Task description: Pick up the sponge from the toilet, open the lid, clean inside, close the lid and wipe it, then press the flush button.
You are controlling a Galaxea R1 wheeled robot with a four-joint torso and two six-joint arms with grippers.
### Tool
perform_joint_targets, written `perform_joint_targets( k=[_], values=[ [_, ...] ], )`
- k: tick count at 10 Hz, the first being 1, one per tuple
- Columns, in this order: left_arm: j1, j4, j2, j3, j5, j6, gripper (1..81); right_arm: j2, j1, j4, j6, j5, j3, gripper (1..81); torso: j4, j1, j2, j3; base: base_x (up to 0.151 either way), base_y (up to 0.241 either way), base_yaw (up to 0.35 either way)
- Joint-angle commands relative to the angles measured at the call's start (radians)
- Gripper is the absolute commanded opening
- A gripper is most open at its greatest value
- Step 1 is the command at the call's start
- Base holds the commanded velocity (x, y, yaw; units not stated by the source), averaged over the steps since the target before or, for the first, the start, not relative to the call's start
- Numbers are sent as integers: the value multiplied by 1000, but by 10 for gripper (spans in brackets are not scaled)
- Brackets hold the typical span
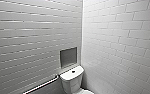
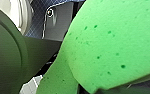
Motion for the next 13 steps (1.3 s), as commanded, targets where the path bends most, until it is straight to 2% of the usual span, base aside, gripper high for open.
perform_joint_targets(
  k=[1, 9, 13],
  values=[
    [-50, -8, -14, 16, 47, 3, 811, -15, 43, 17, -2, -51, 17, 10, 0, 0, 0, 0, 0, 0, 0],
    [-50, -6, -14, 16, 47, 3, 811, 11, 38, 21, -2, -49, -40, 10, 0, 0, 0, 0, 0, 0, 0],
    [-49, -6, -14, 16, 37, 3, 811, 11, 32, 20, -2, -49, -40, 10, 0, -2, -1, 0, 75, 0, 0]
  ],
)
